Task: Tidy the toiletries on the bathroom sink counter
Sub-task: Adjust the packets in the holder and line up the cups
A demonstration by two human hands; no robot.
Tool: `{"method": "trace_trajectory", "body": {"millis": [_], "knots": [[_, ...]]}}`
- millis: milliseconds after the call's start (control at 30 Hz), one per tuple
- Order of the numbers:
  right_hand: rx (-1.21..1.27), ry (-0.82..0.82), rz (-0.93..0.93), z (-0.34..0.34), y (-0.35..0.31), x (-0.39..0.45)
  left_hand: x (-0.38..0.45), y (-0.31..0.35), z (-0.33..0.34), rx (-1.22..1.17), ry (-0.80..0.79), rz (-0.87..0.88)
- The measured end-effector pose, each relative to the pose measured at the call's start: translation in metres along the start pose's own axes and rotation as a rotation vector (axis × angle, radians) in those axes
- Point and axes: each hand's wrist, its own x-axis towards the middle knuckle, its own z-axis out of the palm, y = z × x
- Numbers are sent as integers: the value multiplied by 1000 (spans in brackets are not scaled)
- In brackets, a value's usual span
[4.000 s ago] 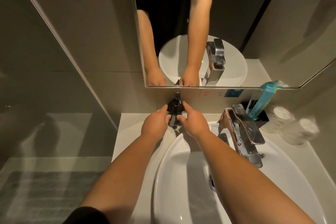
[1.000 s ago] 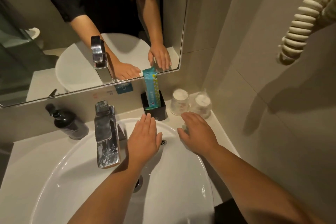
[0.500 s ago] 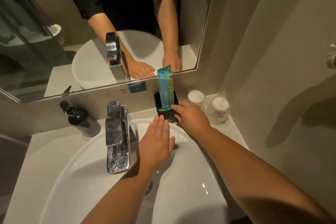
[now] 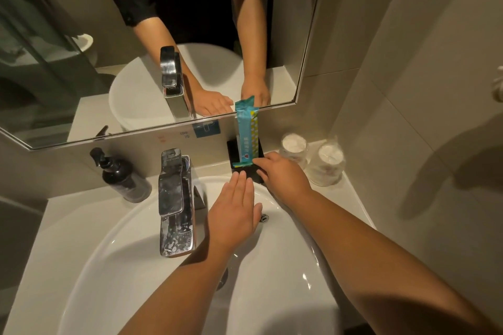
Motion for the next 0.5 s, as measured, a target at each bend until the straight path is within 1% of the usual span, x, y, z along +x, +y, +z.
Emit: {"method": "trace_trajectory", "body": {"millis": [500], "knots": [[20,-18,-30,-5,2,-1,0,0,1,28,18,9]]}}
